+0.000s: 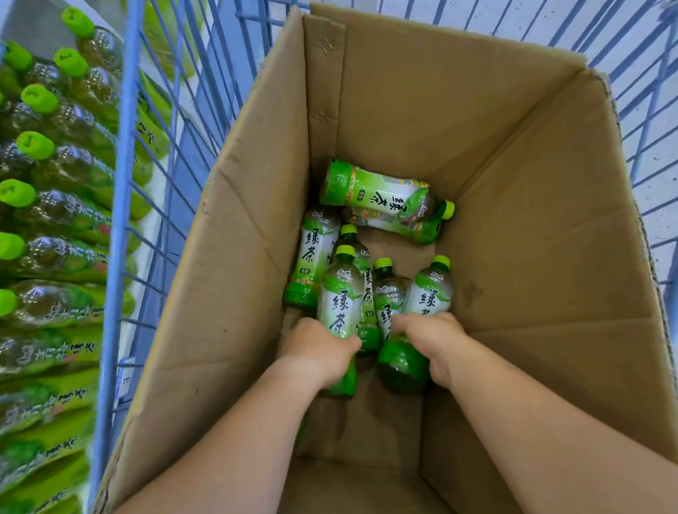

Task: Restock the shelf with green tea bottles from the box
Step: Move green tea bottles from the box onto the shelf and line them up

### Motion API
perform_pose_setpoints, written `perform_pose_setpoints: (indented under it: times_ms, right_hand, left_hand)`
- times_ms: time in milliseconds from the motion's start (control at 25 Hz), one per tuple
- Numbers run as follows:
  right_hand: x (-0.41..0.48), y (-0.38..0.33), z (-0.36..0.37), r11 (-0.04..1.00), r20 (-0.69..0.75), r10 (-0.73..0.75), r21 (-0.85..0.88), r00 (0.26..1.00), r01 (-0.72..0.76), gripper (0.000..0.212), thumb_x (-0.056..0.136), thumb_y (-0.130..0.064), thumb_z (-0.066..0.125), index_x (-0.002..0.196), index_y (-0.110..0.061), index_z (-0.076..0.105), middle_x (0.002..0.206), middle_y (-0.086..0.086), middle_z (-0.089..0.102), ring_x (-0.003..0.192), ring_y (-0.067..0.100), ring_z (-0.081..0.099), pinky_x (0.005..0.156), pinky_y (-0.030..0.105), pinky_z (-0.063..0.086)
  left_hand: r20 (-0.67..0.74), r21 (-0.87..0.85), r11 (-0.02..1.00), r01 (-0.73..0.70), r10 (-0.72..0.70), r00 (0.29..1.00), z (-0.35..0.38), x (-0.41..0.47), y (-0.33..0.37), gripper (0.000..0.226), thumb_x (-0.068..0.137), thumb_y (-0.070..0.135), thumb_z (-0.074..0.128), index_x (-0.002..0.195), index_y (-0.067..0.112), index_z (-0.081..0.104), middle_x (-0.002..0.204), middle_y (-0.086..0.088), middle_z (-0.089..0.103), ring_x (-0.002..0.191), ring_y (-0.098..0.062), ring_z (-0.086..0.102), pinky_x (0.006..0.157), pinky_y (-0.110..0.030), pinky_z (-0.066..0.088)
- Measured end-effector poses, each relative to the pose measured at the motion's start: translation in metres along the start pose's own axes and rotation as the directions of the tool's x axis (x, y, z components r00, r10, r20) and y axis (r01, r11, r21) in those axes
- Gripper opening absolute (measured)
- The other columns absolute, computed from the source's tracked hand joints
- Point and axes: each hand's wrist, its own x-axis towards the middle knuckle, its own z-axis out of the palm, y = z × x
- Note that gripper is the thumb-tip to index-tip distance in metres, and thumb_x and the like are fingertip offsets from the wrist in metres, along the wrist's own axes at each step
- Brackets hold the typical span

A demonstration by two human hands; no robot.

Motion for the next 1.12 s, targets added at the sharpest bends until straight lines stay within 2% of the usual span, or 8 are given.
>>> perform_pose_setpoints:
  times_ms: [120, 200, 280, 440, 640, 800, 960, 1120]
  right_hand:
    - [-0.013, 0.014, -0.007, 0.989, 0.216, 0.139, 0.021, 0.966, -0.146, 0.018, 0.079, 0.004, 0.066, 0.094, -0.006, 0.066, 0.075, 0.015, 0.069, 0.059, 0.027, 0.067, 0.049, 0.03, 0.058]
    - [-0.017, 0.022, -0.01, 0.97, 0.301, 0.234, -0.017, 0.925, -0.241, 0.016, 0.081, 0.005, 0.059, 0.093, -0.002, 0.064, 0.075, 0.019, 0.067, 0.062, 0.03, 0.065, 0.06, 0.037, 0.06]
    - [-0.018, 0.028, -0.012, 0.966, 0.318, 0.251, -0.026, 0.914, -0.257, 0.022, 0.08, 0.006, 0.056, 0.1, -0.001, 0.063, 0.088, 0.024, 0.064, 0.07, 0.034, 0.063, 0.078, 0.046, 0.058]
    - [-0.03, 0.029, -0.01, 0.976, 0.327, 0.215, -0.048, 0.92, -0.212, 0.021, 0.079, 0.007, 0.054, 0.096, -0.002, 0.06, 0.076, 0.02, 0.059, 0.06, 0.031, 0.06, 0.065, 0.037, 0.055]
    - [-0.057, 0.029, -0.015, 0.978, 0.363, 0.193, 0.007, 0.911, -0.21, 0.015, 0.074, 0.003, 0.053, 0.087, -0.003, 0.057, 0.068, 0.017, 0.057, 0.056, 0.03, 0.058, 0.064, 0.036, 0.055]
    - [-0.08, 0.023, -0.031, 0.987, 0.372, 0.131, 0.036, 0.919, -0.155, 0.016, 0.069, -0.001, 0.054, 0.084, -0.003, 0.058, 0.067, 0.016, 0.059, 0.055, 0.03, 0.058, 0.065, 0.036, 0.054]
    - [-0.11, 0.012, -0.053, 0.998, 0.349, 0.059, 0.014, 0.935, -0.069, 0.031, 0.063, -0.001, 0.057, 0.094, -0.004, 0.06, 0.076, 0.019, 0.061, 0.056, 0.031, 0.061, 0.066, 0.04, 0.058]
    - [-0.161, 0.006, -0.082, 0.999, 0.348, -0.037, 0.037, 0.937, 0.025, 0.047, 0.053, -0.003, 0.063, 0.1, -0.002, 0.062, 0.079, 0.019, 0.063, 0.056, 0.031, 0.064, 0.063, 0.042, 0.058]
  left_hand:
    - [-0.005, -0.022, 0.999, 0.036, -0.036, 0.999, -0.006, 0.003, -0.006, 0.069, 0.071, 0.048, 0.079, 0.127, 0.015, 0.056, 0.119, -0.006, 0.065, 0.107, -0.029, 0.064, 0.086, -0.031, 0.051]
    - [0.055, -0.058, 0.998, 0.021, -0.018, 0.998, -0.006, 0.005, -0.003, 0.073, 0.064, 0.049, 0.08, 0.126, 0.019, 0.057, 0.12, -0.003, 0.066, 0.107, -0.027, 0.065, 0.09, -0.033, 0.052]
    - [0.123, -0.188, 0.982, 0.028, -0.005, 0.992, -0.003, 0.006, 0.0, 0.053, 0.063, 0.043, 0.08, 0.109, 0.02, 0.069, 0.105, -0.002, 0.072, 0.089, -0.02, 0.069, 0.076, -0.029, 0.055]
    - [0.101, -0.247, 0.967, 0.065, -0.041, 0.994, 0.0, 0.006, -0.005, 0.032, 0.068, 0.025, 0.083, 0.092, 0.016, 0.065, 0.088, -0.002, 0.067, 0.073, -0.017, 0.065, 0.057, -0.023, 0.047]
    - [0.151, -0.167, 0.983, 0.072, -0.047, 0.987, -0.008, -0.01, -0.009, 0.036, 0.072, 0.012, 0.085, 0.089, 0.012, 0.053, 0.093, -0.009, 0.062, 0.078, -0.024, 0.064, 0.068, -0.032, 0.057]
    - [0.153, -0.157, 0.987, 0.022, 0.002, 0.988, -0.015, -0.032, -0.012, 0.042, 0.069, 0.016, 0.087, 0.089, 0.015, 0.049, 0.092, -0.006, 0.06, 0.074, -0.021, 0.062, 0.056, -0.026, 0.049]
    - [0.072, -0.081, 0.994, -0.071, 0.077, 0.994, -0.03, -0.07, -0.01, 0.042, 0.065, 0.023, 0.088, 0.081, 0.019, 0.05, 0.09, -0.003, 0.06, 0.075, -0.019, 0.062, 0.06, -0.027, 0.05]
    - [0.006, -0.158, 0.975, -0.159, 0.162, 0.987, -0.053, -0.125, -0.011, 0.04, 0.064, 0.026, 0.086, 0.084, 0.019, 0.053, 0.088, -0.003, 0.063, 0.075, -0.019, 0.062, 0.066, -0.029, 0.054]
